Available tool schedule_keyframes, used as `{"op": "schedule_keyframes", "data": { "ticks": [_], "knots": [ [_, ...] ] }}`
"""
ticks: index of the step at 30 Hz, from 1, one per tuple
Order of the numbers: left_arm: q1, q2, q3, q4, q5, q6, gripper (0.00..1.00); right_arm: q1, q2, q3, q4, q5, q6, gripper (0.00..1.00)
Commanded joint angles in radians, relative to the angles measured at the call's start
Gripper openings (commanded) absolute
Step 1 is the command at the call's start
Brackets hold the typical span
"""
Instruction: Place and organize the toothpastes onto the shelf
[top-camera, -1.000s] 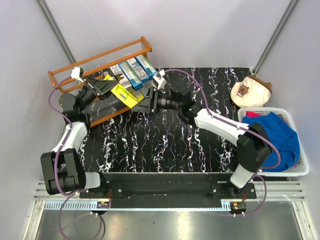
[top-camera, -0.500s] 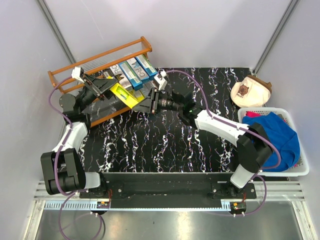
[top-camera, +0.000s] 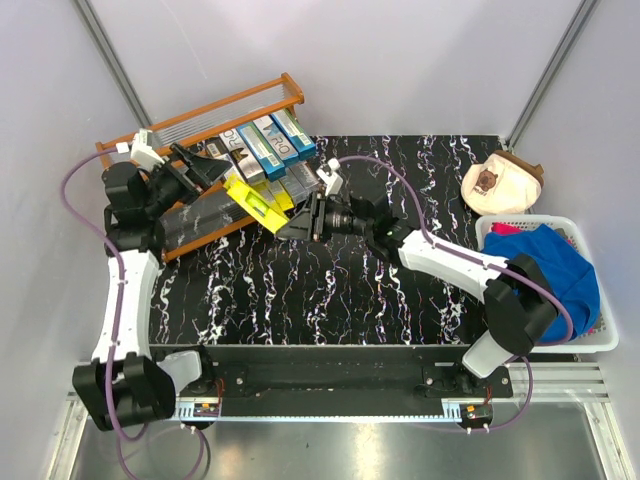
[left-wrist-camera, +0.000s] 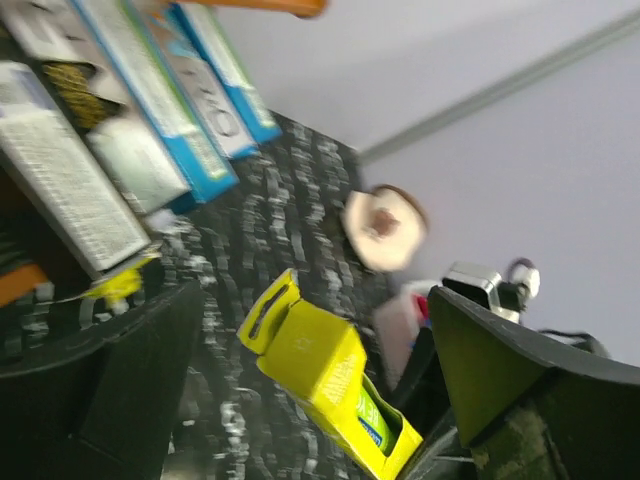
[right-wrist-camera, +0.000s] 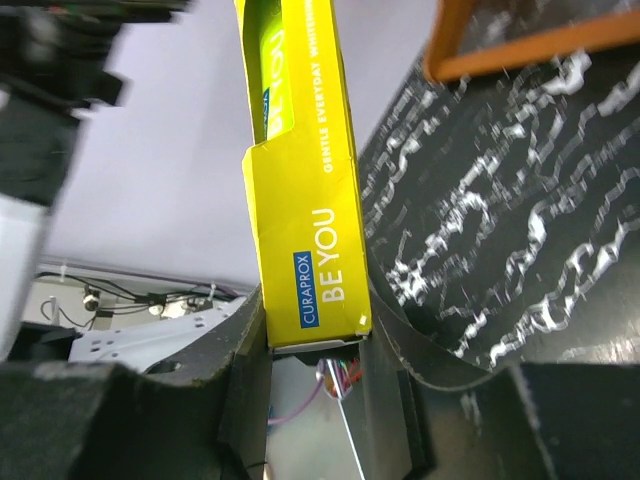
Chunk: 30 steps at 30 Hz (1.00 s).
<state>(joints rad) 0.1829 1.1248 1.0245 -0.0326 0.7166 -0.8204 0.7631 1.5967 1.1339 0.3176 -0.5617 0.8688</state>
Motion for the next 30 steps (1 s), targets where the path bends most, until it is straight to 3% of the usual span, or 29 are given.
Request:
{"op": "schedule_keyframes", "data": {
  "ticks": [1,11,23,30],
  "knots": [
    [0.004,-0.048,0.054,-0.303,-0.259,0.265,0.99,0.002,-0.035,-0.045,-0.012,-0.02,-0.011,0.26],
    [-0.007,-0.143,0.08,-0.415,-0.56,0.366,0.99,0.005,0.078,-0.111,0.021,-0.05,0.012,0.24],
    [-0.008,-0.112,0.063,-0.423,-0.514,0.409,0.99,0.007,0.35,0.079,0.167,-0.07,0.088,0.24],
    [-0.007,-0.111,0.049,-0.421,-0.513,0.423,0.99,0.007,0.545,0.161,0.374,0.008,0.278,0.23]
  ]
}}
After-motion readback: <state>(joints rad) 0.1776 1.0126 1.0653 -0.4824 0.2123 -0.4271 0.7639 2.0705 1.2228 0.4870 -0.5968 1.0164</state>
